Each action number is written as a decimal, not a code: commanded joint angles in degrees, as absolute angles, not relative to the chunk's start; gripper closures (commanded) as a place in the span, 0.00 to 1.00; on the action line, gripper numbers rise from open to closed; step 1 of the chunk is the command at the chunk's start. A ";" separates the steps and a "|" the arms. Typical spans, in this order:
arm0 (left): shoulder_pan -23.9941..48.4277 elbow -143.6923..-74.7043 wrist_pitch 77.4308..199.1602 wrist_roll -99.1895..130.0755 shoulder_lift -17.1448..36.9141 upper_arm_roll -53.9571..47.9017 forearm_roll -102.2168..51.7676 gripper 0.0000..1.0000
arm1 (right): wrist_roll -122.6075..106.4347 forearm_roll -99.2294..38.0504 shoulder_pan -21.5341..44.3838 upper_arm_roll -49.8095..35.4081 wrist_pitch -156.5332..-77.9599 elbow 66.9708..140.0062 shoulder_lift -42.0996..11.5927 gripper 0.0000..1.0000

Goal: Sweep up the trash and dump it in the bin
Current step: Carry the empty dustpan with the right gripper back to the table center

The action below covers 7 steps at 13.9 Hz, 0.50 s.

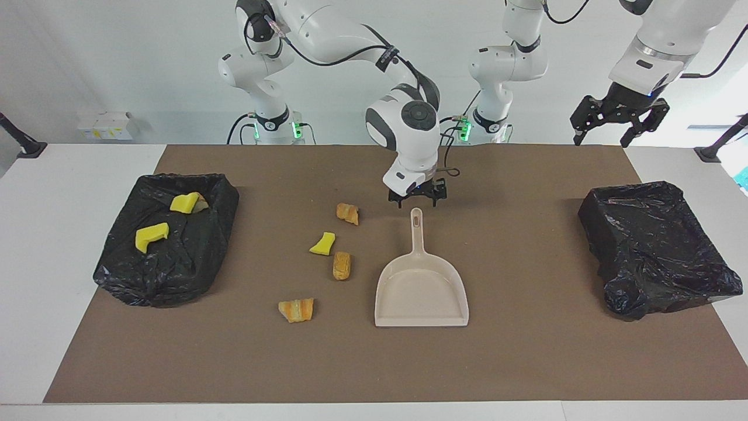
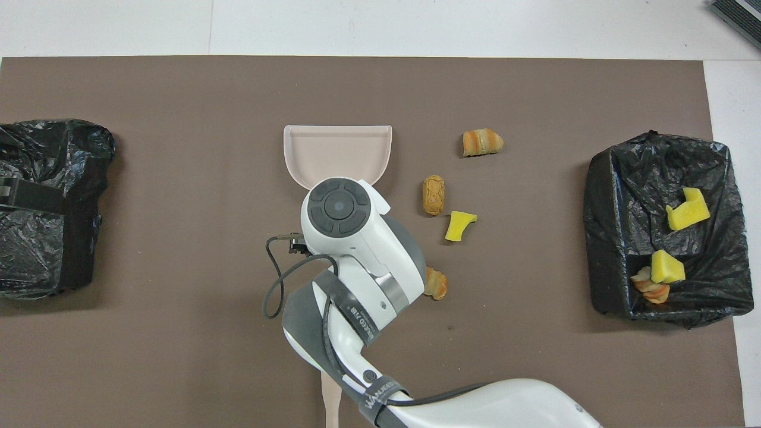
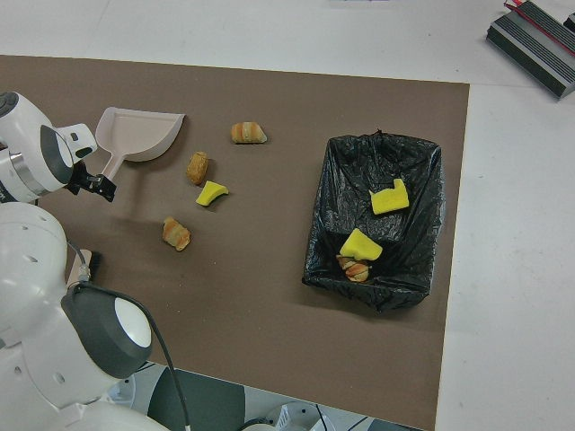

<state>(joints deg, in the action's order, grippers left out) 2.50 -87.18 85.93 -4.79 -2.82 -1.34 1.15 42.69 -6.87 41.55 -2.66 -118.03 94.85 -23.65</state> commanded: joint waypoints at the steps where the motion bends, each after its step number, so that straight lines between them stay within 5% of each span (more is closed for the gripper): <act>1: 2.02 -86.40 85.96 -5.10 -2.72 -1.58 2.11 0.00 | 46.57 -7.65 44.02 -2.46 -118.83 104.39 -16.36 0.00; 7: 1.76 -86.40 85.78 -5.36 -2.72 -1.67 2.20 0.00 | 54.48 -7.21 50.62 -2.55 -120.49 117.40 -8.01 0.00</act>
